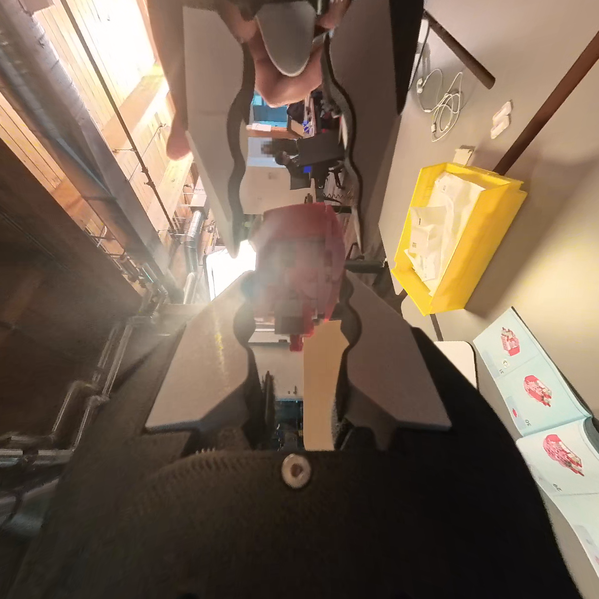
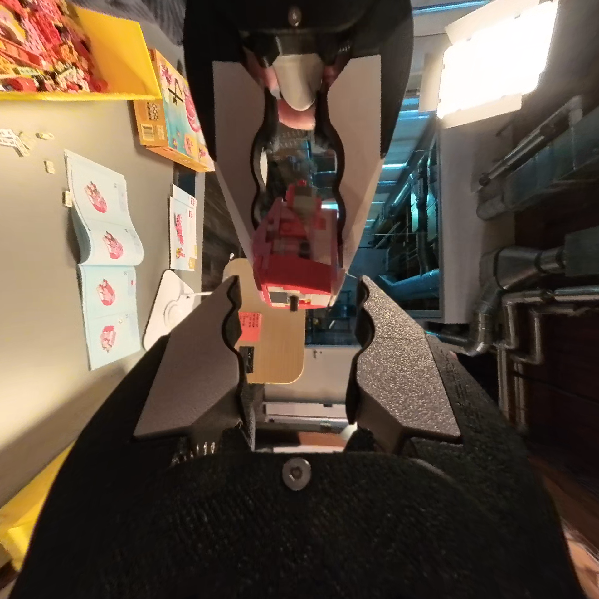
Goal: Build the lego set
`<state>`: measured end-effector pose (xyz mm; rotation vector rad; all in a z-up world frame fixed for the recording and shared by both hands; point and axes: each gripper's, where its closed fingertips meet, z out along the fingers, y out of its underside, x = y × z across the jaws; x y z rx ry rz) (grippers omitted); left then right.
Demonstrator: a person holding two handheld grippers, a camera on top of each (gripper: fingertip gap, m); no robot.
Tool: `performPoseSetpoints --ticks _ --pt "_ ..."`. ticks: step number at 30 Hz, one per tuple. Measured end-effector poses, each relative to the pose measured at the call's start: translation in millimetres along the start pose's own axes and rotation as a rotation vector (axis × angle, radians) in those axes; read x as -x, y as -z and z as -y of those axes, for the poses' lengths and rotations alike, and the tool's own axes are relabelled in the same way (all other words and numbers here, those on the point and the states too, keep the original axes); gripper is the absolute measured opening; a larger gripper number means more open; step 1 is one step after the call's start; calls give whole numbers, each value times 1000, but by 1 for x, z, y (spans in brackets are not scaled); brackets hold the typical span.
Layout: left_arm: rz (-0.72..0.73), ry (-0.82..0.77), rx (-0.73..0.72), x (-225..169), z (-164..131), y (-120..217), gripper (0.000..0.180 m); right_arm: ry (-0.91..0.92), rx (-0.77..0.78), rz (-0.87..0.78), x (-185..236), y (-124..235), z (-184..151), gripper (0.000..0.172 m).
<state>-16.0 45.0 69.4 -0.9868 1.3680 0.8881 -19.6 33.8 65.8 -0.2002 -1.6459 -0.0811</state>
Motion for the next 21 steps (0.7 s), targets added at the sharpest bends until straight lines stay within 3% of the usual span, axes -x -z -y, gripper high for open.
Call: performPoseSetpoints --ticks 14,21 --pt "0 16 -34 -2 3 0 51 27 11 -37 -1 -2 -3 52" --pt "40 12 -84 3 8 6 52 -71 -31 -13 -5 1 5 52"
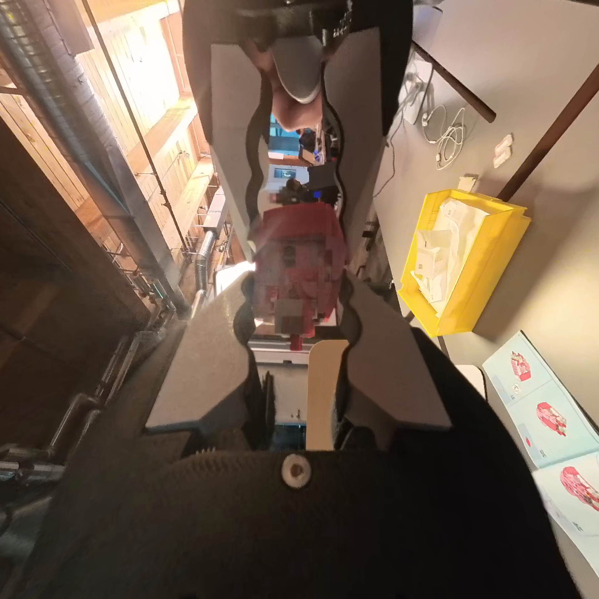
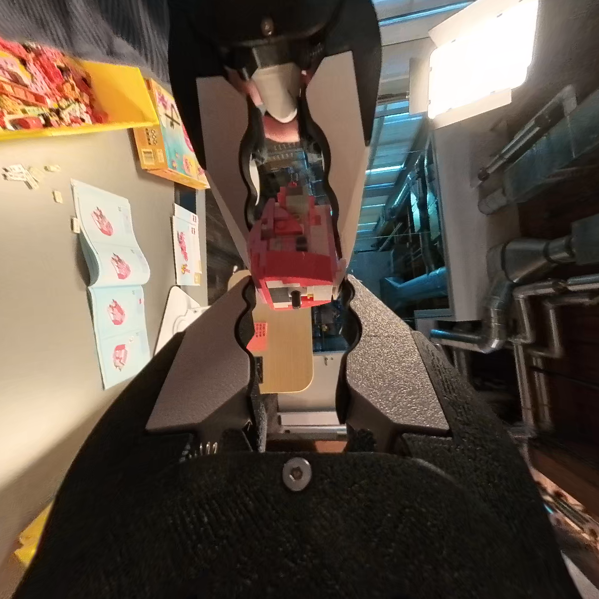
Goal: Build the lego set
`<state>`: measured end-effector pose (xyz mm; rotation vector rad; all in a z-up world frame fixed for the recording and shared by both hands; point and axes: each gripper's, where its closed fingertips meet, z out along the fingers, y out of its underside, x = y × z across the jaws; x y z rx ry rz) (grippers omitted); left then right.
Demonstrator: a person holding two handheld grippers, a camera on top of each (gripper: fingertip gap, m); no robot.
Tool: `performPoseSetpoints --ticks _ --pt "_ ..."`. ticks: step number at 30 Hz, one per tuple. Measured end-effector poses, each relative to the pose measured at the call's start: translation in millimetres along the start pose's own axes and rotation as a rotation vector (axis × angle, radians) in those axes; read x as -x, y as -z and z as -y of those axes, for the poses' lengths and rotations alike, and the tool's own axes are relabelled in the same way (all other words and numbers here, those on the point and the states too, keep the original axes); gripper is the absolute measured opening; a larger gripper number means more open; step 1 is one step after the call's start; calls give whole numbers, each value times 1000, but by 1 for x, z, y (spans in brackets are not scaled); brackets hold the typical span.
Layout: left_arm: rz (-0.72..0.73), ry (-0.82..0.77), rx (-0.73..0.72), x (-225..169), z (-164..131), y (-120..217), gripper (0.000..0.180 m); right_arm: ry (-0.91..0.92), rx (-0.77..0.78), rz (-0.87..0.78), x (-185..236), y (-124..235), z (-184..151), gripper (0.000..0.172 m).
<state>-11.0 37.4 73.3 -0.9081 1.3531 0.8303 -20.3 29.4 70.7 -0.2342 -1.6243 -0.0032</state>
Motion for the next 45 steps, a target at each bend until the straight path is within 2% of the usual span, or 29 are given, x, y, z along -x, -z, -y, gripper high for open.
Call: performPoseSetpoints --ticks 11,23,32,45 --pt "0 33 -70 6 2 7 52 -68 -33 51 -3 1 10 51" --pt "6 56 -79 16 -5 9 52 -68 -14 70 -11 -2 11 51" --pt "61 -15 -57 19 -2 9 52 53 -22 5 -14 -5 12 50" --pt "108 -35 -24 22 -1 5 52 129 30 -131 -18 -12 11 51"
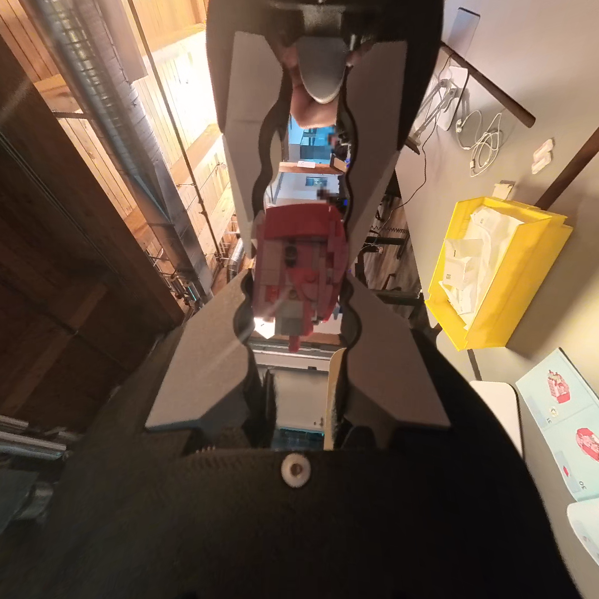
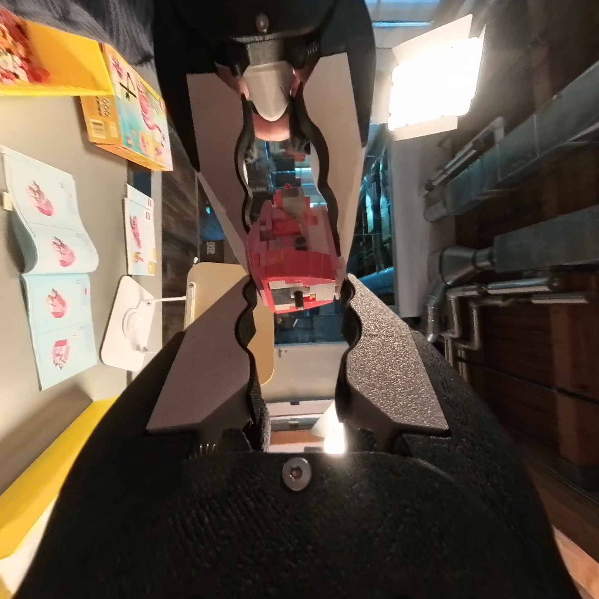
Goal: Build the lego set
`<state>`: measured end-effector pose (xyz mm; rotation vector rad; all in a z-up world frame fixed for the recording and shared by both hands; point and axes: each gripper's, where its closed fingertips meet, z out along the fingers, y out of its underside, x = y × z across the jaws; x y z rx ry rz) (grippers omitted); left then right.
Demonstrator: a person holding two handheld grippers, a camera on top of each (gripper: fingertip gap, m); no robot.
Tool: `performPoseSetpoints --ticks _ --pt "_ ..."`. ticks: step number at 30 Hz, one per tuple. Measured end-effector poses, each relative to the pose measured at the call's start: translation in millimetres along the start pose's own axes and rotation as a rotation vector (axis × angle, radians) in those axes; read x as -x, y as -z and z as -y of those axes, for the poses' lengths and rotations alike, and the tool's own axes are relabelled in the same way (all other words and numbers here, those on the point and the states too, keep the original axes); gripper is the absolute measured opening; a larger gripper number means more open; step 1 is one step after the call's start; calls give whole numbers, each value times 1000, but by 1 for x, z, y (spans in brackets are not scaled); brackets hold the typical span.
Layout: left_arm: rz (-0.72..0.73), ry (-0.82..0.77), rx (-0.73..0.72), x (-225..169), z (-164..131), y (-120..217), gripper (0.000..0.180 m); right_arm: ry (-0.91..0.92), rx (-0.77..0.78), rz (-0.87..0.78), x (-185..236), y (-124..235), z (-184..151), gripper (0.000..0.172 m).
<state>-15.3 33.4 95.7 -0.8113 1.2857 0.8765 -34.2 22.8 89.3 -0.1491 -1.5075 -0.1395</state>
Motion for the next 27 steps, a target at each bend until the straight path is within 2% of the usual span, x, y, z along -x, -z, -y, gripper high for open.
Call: performPoseSetpoints --ticks 17,22,27 --pt "-20 -19 16 -8 1 0 51 110 38 -45 6 4 -6 50" --pt "-19 7 -16 -12 1 0 51 20 32 18 11 5 -8 52" --pt "45 -15 -27 -12 -3 -2 52 -16 75 30 13 2 -11 54"
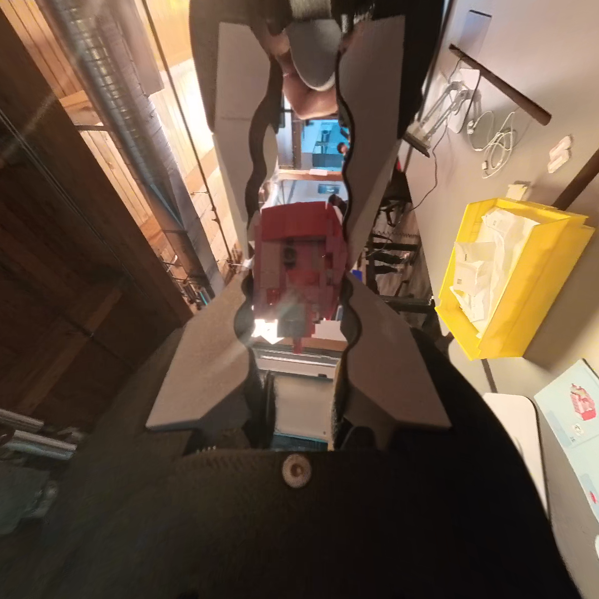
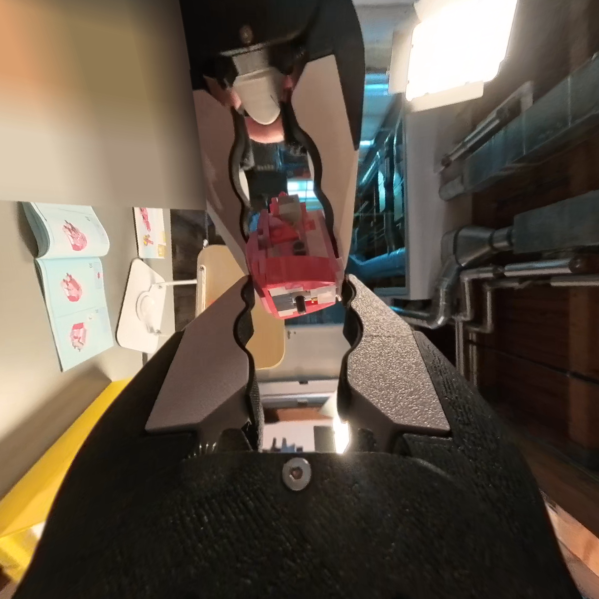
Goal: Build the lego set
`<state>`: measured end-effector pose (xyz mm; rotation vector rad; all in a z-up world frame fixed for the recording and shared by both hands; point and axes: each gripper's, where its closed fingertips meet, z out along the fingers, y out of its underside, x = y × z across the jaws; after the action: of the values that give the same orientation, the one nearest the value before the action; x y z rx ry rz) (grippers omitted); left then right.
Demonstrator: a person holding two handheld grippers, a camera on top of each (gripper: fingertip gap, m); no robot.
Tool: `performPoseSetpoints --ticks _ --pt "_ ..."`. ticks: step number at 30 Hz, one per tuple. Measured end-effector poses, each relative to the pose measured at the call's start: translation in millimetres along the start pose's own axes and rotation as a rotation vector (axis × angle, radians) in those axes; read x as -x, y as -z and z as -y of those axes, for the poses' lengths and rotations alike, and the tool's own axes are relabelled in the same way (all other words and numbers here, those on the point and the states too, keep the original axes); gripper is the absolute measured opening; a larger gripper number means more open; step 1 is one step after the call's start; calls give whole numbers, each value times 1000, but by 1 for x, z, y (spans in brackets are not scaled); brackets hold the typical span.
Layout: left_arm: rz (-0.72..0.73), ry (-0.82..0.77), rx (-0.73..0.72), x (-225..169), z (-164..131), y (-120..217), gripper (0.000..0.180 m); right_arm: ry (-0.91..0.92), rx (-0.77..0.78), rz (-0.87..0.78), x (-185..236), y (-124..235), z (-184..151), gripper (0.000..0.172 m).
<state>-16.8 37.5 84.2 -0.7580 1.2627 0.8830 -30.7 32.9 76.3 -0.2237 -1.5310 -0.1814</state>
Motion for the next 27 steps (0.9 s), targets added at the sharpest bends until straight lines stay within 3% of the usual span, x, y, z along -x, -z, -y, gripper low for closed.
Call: performPoseSetpoints --ticks 12,20,27 --pt "-5 17 33 -9 -10 -4 51 62 155 49 9 -4 -17 51" --pt "-20 127 -220 -6 3 6 51 -126 -46 126 8 6 10 54" --pt "-111 236 -409 -5 14 13 51 -135 -174 172 8 17 29 65"
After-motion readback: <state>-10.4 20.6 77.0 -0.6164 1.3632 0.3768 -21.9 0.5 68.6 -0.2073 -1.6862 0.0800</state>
